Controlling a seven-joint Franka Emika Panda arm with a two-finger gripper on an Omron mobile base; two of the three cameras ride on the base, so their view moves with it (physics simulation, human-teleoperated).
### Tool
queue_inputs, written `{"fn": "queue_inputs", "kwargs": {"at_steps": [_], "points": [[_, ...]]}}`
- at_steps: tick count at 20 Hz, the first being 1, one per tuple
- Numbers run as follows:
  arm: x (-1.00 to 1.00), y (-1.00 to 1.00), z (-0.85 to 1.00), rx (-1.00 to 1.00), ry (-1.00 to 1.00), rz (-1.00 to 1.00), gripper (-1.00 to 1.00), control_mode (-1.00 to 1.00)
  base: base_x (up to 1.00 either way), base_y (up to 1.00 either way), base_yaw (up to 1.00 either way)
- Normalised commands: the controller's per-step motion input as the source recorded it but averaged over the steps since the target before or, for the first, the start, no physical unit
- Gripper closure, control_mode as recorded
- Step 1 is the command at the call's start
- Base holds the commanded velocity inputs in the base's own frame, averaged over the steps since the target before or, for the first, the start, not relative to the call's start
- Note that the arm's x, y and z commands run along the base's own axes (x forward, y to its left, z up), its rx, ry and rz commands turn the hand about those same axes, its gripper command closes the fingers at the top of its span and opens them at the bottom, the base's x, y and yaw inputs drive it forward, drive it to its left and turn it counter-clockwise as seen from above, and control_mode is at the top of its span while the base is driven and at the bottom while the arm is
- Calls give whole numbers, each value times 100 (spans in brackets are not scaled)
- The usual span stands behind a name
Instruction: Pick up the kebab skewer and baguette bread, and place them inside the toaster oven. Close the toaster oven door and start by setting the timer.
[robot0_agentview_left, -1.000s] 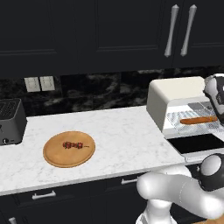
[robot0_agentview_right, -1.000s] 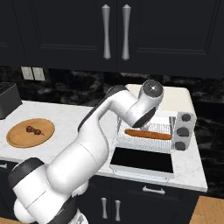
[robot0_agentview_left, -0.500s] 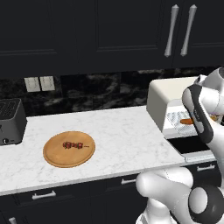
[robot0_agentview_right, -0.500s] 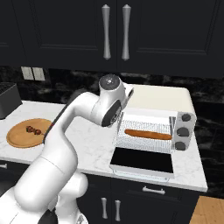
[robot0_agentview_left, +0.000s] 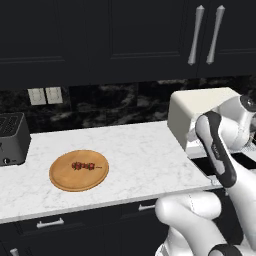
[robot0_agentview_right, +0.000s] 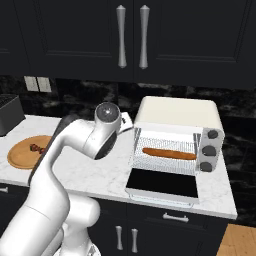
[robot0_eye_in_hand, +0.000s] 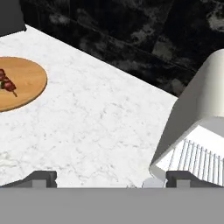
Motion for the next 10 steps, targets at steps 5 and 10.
{"fn": "queue_inputs", "kwargs": {"at_steps": [5,10], "points": [[8,91,-22,26,28,-42,-100,-100,0,0,0],[55,100,0,-17,49,-4,-100,-100,0,0,0]]}}
